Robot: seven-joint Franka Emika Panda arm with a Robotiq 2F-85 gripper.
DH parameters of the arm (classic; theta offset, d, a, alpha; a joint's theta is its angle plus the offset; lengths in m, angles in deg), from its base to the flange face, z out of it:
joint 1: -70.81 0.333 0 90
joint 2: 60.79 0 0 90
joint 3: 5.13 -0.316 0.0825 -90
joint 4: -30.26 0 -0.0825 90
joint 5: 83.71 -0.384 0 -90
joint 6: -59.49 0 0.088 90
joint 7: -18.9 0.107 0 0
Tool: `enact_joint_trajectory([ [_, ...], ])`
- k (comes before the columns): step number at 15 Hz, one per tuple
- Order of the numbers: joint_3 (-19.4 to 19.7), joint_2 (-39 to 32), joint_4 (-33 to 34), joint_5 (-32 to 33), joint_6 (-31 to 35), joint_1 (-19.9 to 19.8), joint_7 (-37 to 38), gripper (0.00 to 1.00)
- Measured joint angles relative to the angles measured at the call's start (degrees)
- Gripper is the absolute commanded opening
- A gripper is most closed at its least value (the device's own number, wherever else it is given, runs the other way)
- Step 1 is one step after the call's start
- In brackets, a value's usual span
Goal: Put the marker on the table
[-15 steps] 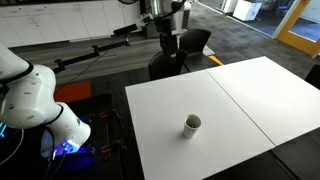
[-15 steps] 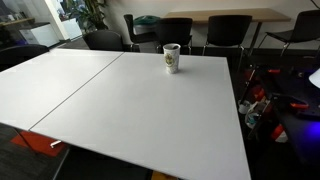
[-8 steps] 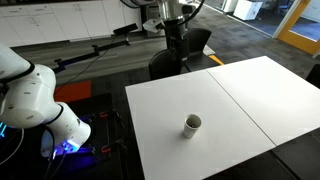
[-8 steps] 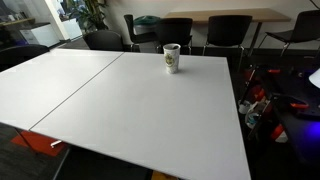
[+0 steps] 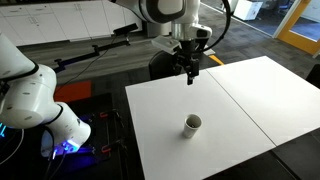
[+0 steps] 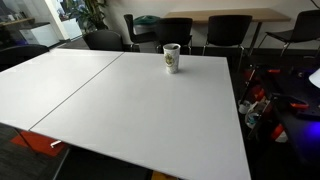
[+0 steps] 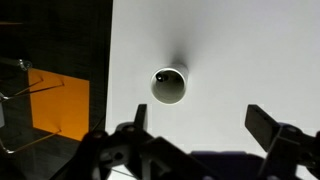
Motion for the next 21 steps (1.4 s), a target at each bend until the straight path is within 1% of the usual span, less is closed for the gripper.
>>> enact_joint_trajectory([
  [5, 1.1, -3.2, 0.0, -0.5, 3.0, -1.2, -5.8, 1.00],
  [9, 1.2, -6.6, 0.0, -4.1, 6.7, -1.9, -9.4, 1.00],
  [12, 1.2, -9.0, 0.0, -5.9, 7.8, -2.6, -13.4, 1.00],
  [15, 1.2, -10.9, 0.0, -6.2, 7.9, -3.4, -17.0, 1.00],
  [17, 1.3, -11.7, 0.0, -6.1, 8.1, -3.8, -18.2, 1.00],
  [21, 1.3, -12.2, 0.0, -6.1, 8.4, -4.2, -18.3, 1.00],
])
